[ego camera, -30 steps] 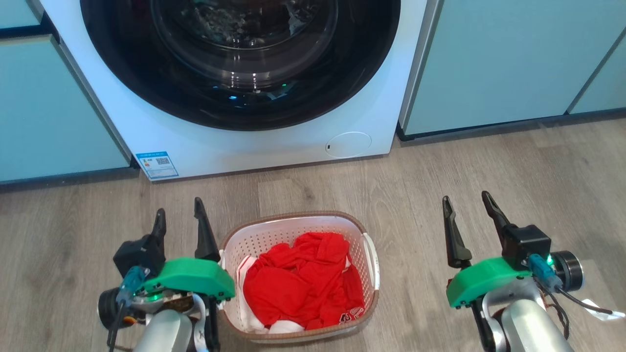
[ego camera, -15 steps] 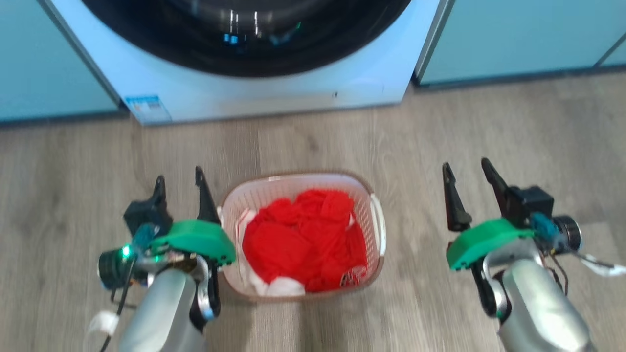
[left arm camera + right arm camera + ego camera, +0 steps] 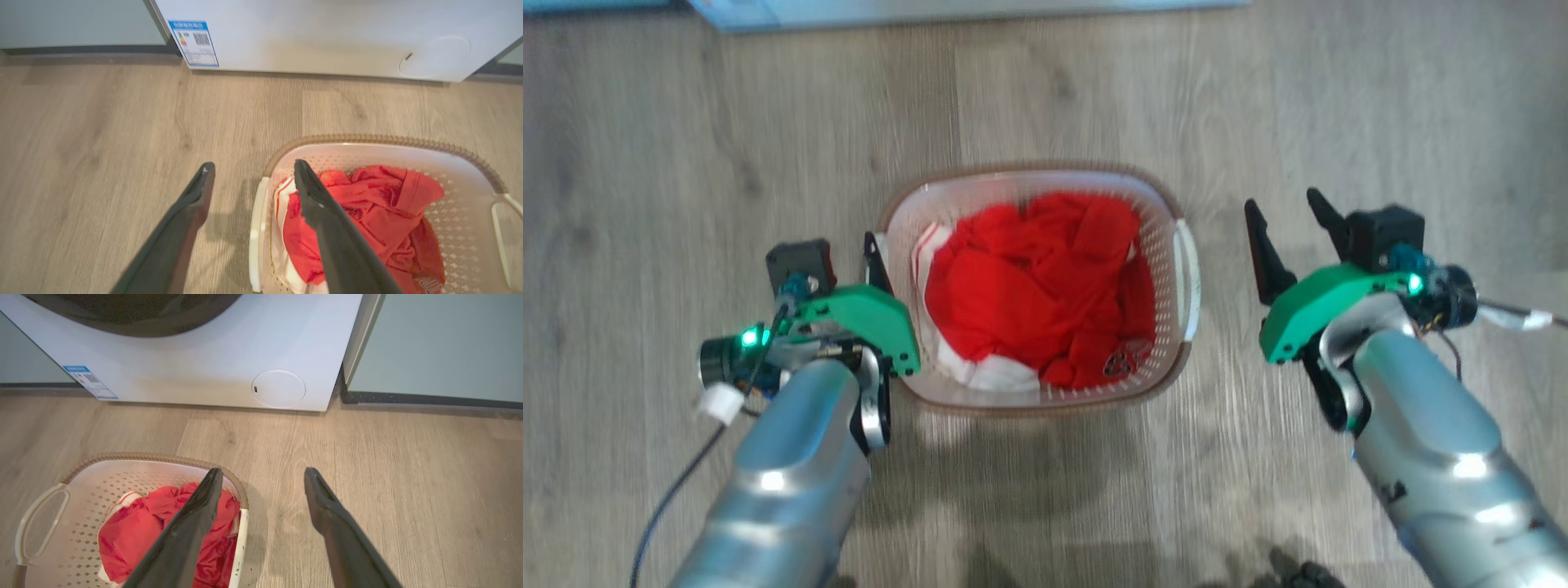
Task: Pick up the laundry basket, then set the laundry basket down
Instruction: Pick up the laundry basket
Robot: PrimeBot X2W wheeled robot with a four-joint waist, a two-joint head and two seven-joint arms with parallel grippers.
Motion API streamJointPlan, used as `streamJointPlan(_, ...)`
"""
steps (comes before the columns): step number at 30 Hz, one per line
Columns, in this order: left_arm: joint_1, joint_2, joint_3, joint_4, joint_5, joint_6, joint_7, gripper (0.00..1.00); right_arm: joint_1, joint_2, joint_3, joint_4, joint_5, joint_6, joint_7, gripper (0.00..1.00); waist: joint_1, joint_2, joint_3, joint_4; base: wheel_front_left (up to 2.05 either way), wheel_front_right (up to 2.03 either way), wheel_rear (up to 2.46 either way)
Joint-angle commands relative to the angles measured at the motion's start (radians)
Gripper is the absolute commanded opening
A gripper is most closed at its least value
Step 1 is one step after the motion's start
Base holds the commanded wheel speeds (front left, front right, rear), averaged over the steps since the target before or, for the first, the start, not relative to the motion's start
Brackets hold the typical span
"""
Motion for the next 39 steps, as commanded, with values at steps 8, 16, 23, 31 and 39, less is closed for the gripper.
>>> streamJointPlan(8, -0.147, 0.016, -0.109, 0.186, -0.101, -0.054, 0.006, 1.0, -0.089, 0.001, 0.085, 0.103, 0.078, 0.007, 0.017, 1.0, -0.0004, 0.0, 0.161, 0.026, 0.0, 0.0, 0.0)
streamJointPlan(16, -0.225, 0.016, -0.244, 0.258, -0.175, -0.089, 0.055, 1.0, -0.136, 0.015, 0.158, 0.182, 0.201, 0.007, 0.082, 1.0, -0.0004, 0.0, 0.227, 0.035, 0.0, 0.0, 0.0)
streamJointPlan(23, -0.28, 0.016, -0.336, 0.292, -0.218, -0.115, 0.119, 1.0, -0.177, 0.004, 0.215, 0.211, 0.295, 0.007, 0.124, 1.0, -0.0004, 0.0, 0.268, 0.036, 0.0, 0.0, 0.0)
streamJointPlan(31, -0.328, 0.016, -0.403, 0.309, -0.258, -0.146, 0.188, 1.0, -0.223, 0.005, 0.256, 0.255, 0.339, 0.007, 0.139, 1.0, -0.0004, 0.0, 0.306, 0.032, 0.0, 0.0, 0.0)
streamJointPlan(39, -0.377, 0.016, -0.475, 0.334, -0.277, -0.16, 0.245, 1.0, -0.278, 0.018, 0.285, 0.295, 0.394, 0.007, 0.167, 1.0, -0.0004, 0.0, 0.353, 0.034, 0.0, 0.0, 0.0)
